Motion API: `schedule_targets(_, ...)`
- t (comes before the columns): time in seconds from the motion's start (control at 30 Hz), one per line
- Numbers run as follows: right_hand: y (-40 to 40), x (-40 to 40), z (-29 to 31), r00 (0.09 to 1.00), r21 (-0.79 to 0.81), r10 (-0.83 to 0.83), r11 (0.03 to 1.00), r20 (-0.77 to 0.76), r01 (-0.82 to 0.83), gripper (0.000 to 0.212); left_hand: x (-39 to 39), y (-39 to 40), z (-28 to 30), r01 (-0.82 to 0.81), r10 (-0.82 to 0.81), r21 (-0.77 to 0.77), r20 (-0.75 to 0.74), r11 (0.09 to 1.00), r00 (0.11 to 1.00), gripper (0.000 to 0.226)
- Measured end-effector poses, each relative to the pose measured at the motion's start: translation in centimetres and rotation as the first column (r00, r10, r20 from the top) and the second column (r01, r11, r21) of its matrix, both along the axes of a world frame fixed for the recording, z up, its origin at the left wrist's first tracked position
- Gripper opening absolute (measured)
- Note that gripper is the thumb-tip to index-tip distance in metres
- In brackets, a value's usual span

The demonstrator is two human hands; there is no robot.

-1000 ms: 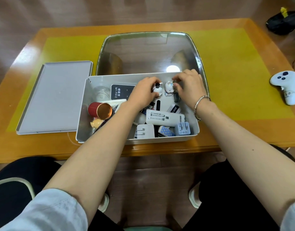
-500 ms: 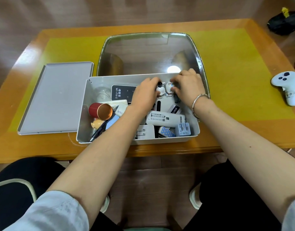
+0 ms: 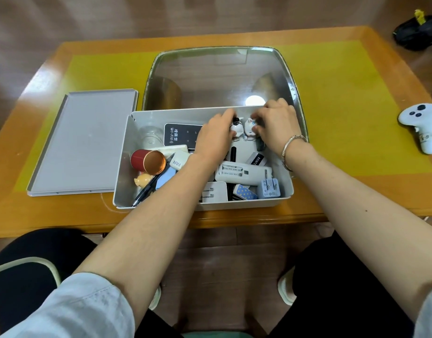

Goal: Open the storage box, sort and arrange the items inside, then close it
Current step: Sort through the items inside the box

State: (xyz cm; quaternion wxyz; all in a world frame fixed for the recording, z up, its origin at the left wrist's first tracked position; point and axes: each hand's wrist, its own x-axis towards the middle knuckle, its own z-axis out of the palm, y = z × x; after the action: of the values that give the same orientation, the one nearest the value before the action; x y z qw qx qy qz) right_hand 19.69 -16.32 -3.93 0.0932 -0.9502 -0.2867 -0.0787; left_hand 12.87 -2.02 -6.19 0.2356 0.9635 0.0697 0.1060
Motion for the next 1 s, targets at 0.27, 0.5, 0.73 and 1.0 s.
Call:
schedule_targets(0.27, -1.3, -0.1, 0.6, 0.989, 0.348, 0.022, 0.937, -0.144, 0.030, 0.024, -1.1, 1.1, 0.7, 0.027, -0.026, -0.048, 0.013, 0.998, 1.000, 0.039)
schedule_targets(0.5, -3.5, -0.3, 0.6, 0.973, 0.373, -0.048, 0.918, -0.227, 0.133, 0.030, -2.3, -0.4, 0.6, 0.276, -0.274, 0.014, -0.072, 0.961, 0.959, 0.031)
schedule_targets(0.73, -3.2, -0.5, 0.0, 0.979, 0.434, -0.039, 0.892, -0.199, 0.124, 0.024, -3.1, -0.4, -0.7, 0.440, -0.362, 0.209, -0.326, 0.874, 0.873, 0.048)
schedule_targets(1.0, -3.0, -0.8, -0.7, 0.985, 0.477, -0.035, 0.872, -0.168, 0.112, 0.022, -4.0, -0.1, 0.0, 0.412, -0.326, 0.209, -0.350, 0.887, 0.878, 0.048)
